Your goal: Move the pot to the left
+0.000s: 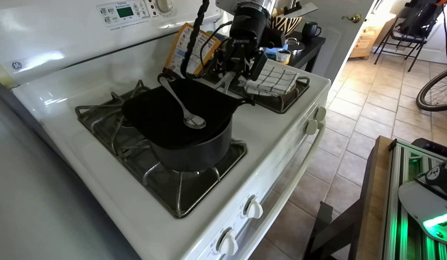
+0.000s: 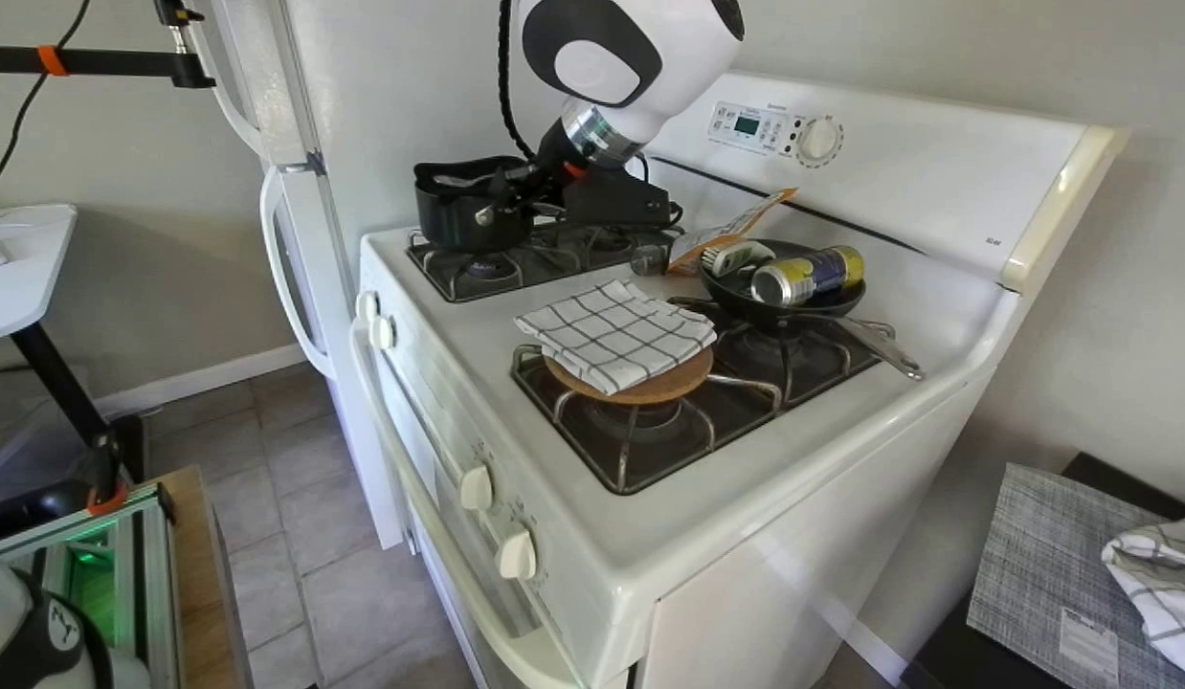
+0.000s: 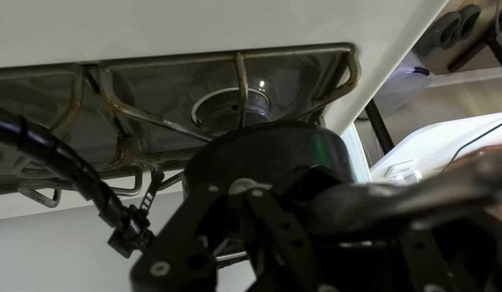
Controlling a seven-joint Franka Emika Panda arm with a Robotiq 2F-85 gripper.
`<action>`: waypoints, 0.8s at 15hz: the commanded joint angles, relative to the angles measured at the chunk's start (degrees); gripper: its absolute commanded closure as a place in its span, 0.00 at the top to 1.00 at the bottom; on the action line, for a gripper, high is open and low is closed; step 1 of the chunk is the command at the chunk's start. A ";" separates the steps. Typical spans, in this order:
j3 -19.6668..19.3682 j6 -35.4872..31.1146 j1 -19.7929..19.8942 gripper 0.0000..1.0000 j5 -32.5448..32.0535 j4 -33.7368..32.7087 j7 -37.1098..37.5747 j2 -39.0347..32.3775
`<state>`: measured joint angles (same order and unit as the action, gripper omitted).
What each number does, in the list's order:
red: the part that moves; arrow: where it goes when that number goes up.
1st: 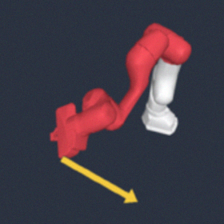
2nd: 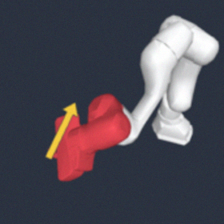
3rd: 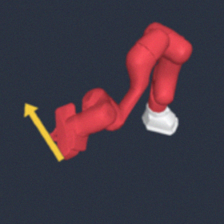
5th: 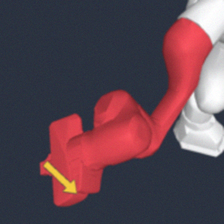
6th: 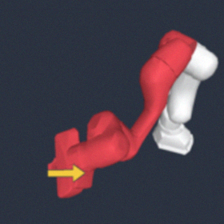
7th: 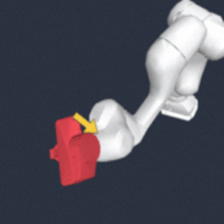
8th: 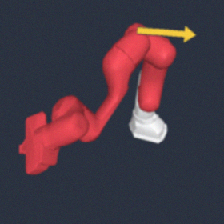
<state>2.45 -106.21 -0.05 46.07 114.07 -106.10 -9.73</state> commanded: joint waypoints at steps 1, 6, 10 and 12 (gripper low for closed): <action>0.37 0.01 0.39 0.01 2.54 -0.94 -0.23 -0.18; 0.41 0.22 0.43 0.01 1.96 -1.24 0.27 -1.19; 0.34 -0.14 0.30 0.10 1.31 -1.16 1.03 -0.96; 0.26 -0.61 0.11 0.34 0.37 -1.11 1.79 -0.63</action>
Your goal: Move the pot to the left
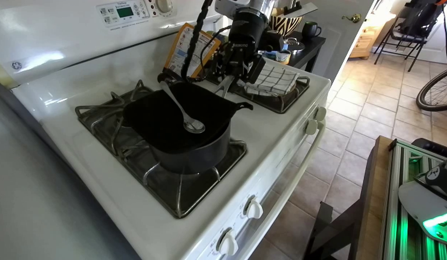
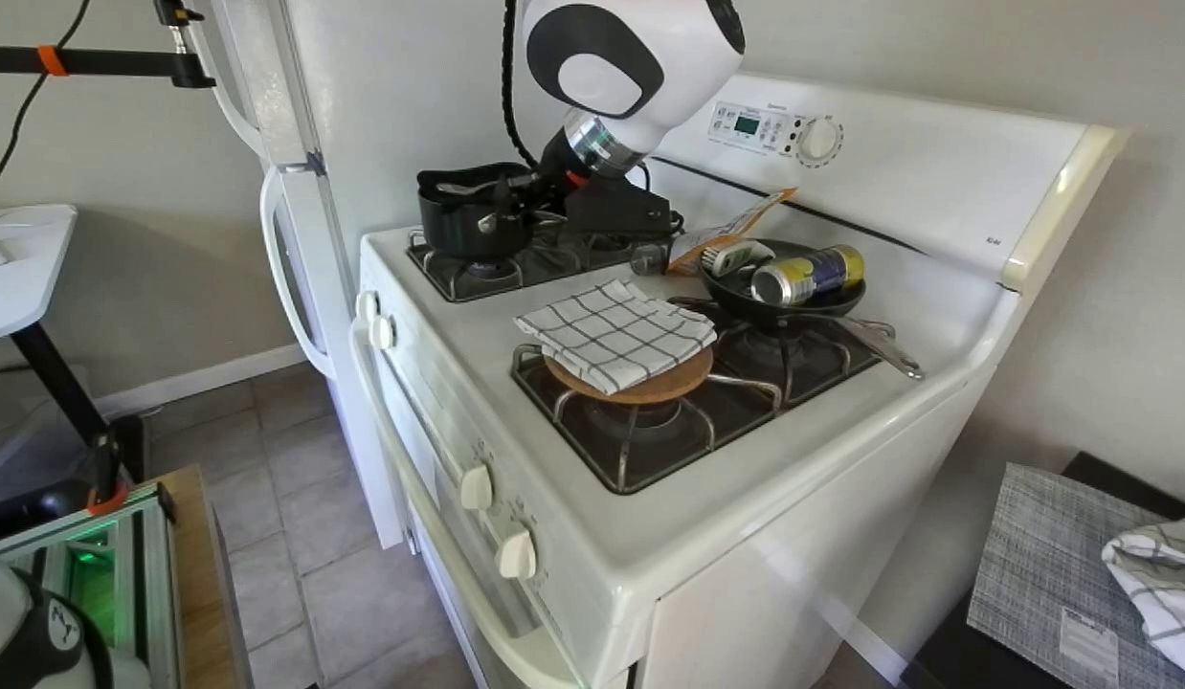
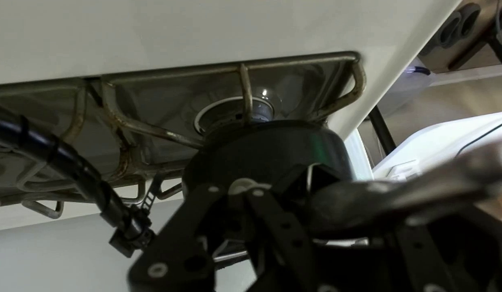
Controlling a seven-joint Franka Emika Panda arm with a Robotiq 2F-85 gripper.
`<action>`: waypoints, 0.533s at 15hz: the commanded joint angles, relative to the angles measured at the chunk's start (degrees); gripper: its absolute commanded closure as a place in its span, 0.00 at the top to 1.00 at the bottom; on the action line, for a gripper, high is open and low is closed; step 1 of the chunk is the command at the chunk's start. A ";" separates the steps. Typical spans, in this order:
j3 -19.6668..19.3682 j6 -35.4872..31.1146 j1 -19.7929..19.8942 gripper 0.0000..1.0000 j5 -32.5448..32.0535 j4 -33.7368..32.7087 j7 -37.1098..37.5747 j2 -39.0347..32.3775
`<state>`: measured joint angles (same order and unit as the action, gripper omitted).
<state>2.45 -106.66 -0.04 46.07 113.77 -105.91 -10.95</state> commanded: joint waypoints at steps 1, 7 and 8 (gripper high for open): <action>0.21 -0.26 0.03 0.35 -0.12 -0.84 2.09 0.81; -0.34 2.85 -0.05 0.83 -8.16 -2.65 10.12 4.65; -0.47 3.90 0.18 0.90 -9.59 -2.84 11.52 5.92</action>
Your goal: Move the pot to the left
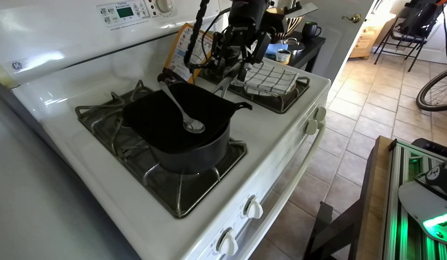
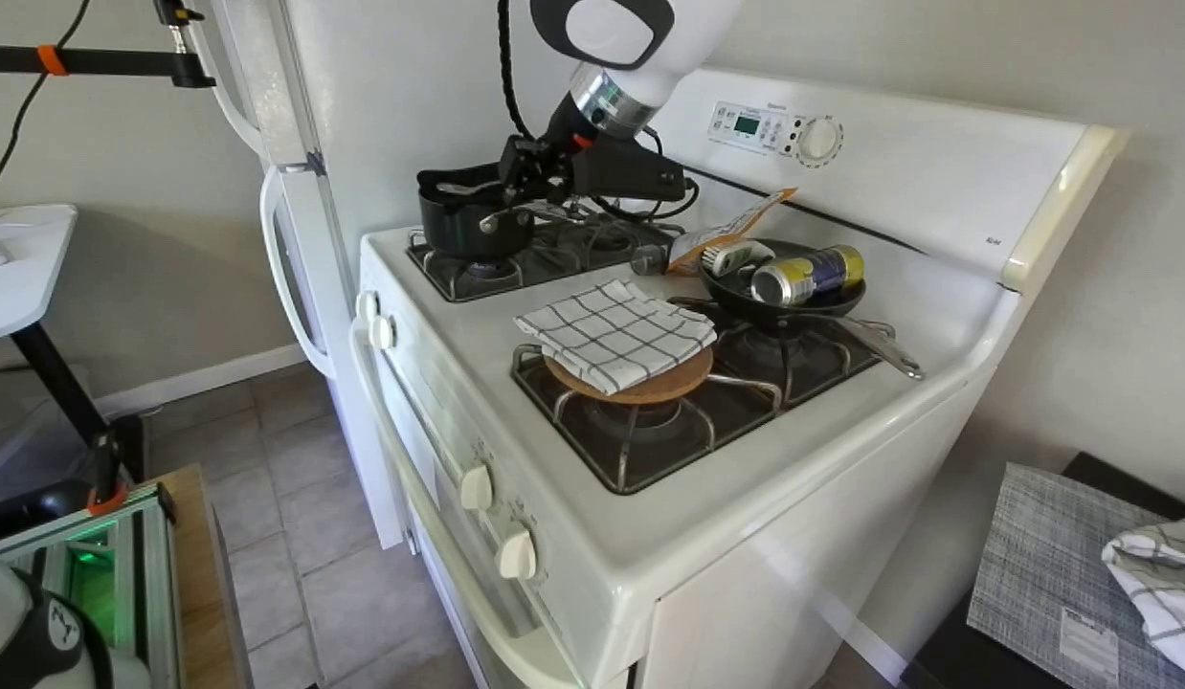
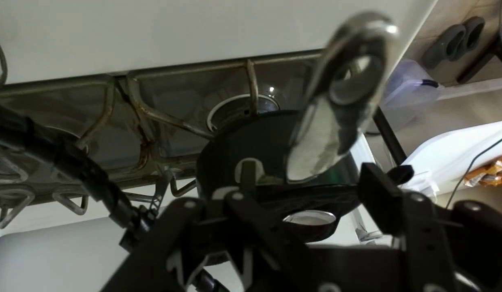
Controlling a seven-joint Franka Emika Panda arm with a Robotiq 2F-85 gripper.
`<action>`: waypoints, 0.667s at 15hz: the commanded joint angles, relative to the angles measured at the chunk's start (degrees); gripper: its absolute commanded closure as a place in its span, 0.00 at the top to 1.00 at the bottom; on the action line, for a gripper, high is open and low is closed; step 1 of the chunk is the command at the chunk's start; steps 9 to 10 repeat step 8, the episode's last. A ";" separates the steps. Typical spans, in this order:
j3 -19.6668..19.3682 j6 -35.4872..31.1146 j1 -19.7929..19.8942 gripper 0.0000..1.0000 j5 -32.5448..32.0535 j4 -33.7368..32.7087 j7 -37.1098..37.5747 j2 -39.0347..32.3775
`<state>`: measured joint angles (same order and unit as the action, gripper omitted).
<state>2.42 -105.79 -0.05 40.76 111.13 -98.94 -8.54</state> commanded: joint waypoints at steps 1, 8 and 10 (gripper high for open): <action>-0.59 4.23 0.39 0.99 -5.57 -0.49 5.58 4.58; -2.56 1.89 0.88 1.00 -3.52 -1.02 4.62 10.68; -2.56 1.89 0.88 1.00 -3.52 -1.02 4.62 10.68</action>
